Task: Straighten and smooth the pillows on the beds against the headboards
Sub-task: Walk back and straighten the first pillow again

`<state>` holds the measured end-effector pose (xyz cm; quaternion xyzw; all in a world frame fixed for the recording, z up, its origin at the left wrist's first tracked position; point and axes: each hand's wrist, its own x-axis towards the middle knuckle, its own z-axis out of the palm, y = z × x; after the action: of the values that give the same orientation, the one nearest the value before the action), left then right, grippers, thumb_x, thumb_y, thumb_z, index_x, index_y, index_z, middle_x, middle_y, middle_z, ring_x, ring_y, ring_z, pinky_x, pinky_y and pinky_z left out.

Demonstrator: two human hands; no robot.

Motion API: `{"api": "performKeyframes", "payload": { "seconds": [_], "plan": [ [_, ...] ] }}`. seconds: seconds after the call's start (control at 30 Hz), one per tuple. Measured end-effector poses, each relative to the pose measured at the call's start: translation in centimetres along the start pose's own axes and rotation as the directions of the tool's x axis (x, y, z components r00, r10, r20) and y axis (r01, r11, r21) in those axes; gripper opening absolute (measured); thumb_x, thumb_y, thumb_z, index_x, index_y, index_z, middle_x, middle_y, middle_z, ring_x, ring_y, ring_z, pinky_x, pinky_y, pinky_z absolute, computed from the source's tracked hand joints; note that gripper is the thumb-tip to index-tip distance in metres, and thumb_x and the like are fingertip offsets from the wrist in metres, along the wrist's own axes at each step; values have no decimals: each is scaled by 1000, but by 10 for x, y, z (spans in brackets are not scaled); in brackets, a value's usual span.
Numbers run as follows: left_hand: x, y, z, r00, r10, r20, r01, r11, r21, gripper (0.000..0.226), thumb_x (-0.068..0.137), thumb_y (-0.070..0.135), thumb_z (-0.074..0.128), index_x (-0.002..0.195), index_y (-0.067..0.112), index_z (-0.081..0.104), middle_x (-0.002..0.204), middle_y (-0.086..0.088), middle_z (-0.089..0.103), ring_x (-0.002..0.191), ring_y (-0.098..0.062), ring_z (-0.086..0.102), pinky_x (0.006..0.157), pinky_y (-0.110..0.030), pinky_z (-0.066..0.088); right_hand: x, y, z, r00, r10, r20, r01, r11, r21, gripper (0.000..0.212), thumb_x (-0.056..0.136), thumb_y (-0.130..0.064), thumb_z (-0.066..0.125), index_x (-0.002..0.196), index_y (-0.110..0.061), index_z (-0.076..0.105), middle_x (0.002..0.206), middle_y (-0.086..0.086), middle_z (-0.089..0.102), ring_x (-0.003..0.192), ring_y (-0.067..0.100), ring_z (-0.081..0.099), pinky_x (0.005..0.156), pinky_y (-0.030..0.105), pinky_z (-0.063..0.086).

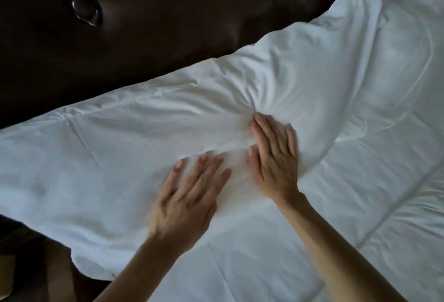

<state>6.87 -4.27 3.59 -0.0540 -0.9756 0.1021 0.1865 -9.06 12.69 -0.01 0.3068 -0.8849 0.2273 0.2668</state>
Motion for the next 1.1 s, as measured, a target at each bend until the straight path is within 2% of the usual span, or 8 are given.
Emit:
{"api": "performKeyframes", "payload": {
  "seconds": [0.33,0.47,0.57,0.63,0.73,0.83,0.93,1.1],
  "plan": [
    [-58,-78,-24,1000,-15,-15,16,999,42,54,95,20,51,149,19,47,159,1,42,142,-21,46,107,-47,45,12,131,-46,989,98,114,-74,978,-193,48,105,-30,39,152,-19,39,163,-4,34,151,15,32,117,50,32],
    [-60,-56,-45,987,-90,-132,77,992,-101,38,90,12,52,122,11,73,135,-6,66,125,-25,61,97,-49,51,13,155,-91,939,237,250,-229,971,-62,34,93,-20,52,126,-17,60,126,9,65,112,34,66,90,45,54],
    [-37,-21,-47,998,-50,-34,33,926,-375,29,90,16,50,101,18,76,108,1,73,102,-23,65,84,-35,49,21,127,-108,741,260,619,-207,965,-159,18,88,-26,58,102,-23,70,93,1,75,92,30,71,75,33,50],
    [-9,7,-34,978,8,210,125,784,-609,26,89,25,49,103,28,70,103,12,69,95,-13,66,83,-30,53,31,87,-105,406,163,899,-137,984,-117,22,90,-25,60,109,-26,71,103,-6,72,104,19,68,81,27,47],
    [41,42,-4,639,138,756,585,552,-595,39,95,32,51,133,29,58,128,9,64,114,-10,61,99,-26,49,47,43,-74,-2,58,998,51,997,-58,33,92,-23,59,123,-21,69,119,-4,70,111,18,64,81,17,45],
    [72,42,15,287,240,928,879,320,-354,46,98,27,56,143,32,49,143,6,53,130,-15,52,99,-29,45,70,39,-43,-143,133,981,217,971,-100,38,93,-26,60,130,-27,66,125,-8,66,113,16,61,86,18,44],
    [70,12,9,205,348,915,915,264,-306,54,102,25,54,150,44,36,153,16,42,142,-9,40,104,-27,36,95,56,-35,-162,202,966,222,961,-164,46,92,-28,67,138,-30,61,140,-12,60,127,14,56,103,19,40],
    [34,-33,-13,198,269,943,894,345,-286,46,104,31,50,145,49,39,144,15,52,128,-5,50,101,-22,42,92,73,-55,-63,257,964,133,960,-247,32,94,-23,60,125,-19,67,115,-7,64,89,7,58,63,1,39]
  ]
}}
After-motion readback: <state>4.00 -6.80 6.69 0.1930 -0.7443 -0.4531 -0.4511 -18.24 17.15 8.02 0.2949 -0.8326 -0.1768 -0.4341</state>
